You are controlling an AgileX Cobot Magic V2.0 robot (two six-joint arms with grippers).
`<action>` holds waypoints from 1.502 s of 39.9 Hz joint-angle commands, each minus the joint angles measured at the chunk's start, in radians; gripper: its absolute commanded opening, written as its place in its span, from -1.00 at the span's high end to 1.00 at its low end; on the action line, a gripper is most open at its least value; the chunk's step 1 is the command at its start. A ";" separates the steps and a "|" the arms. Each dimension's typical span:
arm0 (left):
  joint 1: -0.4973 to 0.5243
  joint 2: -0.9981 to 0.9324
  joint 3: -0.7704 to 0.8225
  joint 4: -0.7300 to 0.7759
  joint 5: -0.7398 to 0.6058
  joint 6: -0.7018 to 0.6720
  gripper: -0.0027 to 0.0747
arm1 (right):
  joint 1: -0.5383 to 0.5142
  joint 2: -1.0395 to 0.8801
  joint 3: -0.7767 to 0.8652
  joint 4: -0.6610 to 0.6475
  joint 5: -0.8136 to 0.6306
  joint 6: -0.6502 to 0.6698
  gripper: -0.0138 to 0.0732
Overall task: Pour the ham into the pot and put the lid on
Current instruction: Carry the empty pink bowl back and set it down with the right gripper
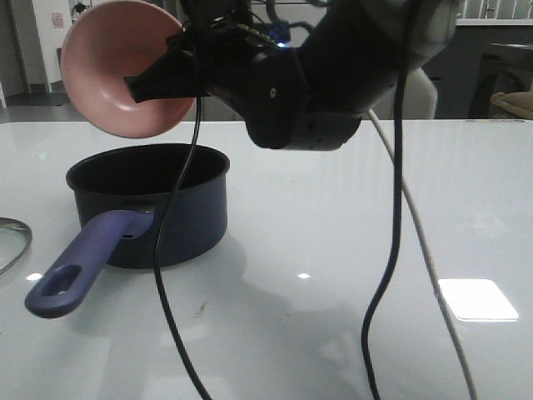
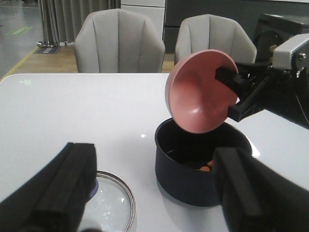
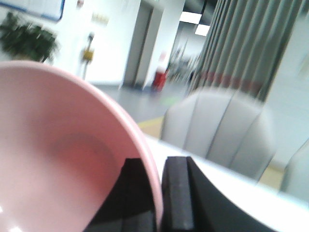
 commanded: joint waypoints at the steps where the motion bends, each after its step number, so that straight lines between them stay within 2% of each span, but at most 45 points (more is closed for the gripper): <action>1: -0.006 0.009 -0.025 -0.002 -0.084 -0.001 -0.44 | -0.002 -0.132 -0.030 -0.012 0.154 0.049 0.37; 9: -0.006 0.009 -0.025 -0.002 -0.084 -0.001 -0.44 | -0.036 -0.283 -0.030 -0.012 0.591 0.048 0.37; 15: -0.006 0.009 -0.025 -0.002 -0.084 -0.001 -0.44 | -0.105 -0.397 -0.030 -0.012 0.824 0.047 0.37; 25: -0.006 0.009 -0.025 -0.002 -0.084 -0.001 -0.44 | -0.332 -0.518 -0.030 -0.012 1.177 0.048 0.37; 35: -0.006 0.009 -0.025 -0.002 -0.084 -0.001 -0.44 | -0.542 -0.492 -0.030 -0.012 1.481 0.078 0.37; 41: -0.006 0.009 -0.025 -0.002 -0.084 -0.001 -0.44 | -0.623 -0.441 -0.030 -0.008 1.570 0.084 0.37; 48: -0.006 0.009 -0.025 -0.002 -0.084 -0.001 -0.44 | -0.677 -0.370 -0.030 -0.005 1.603 0.146 0.37; 60: -0.006 0.009 -0.025 -0.002 -0.084 -0.001 -0.44 | -0.680 -0.279 -0.030 -0.001 1.572 0.174 0.37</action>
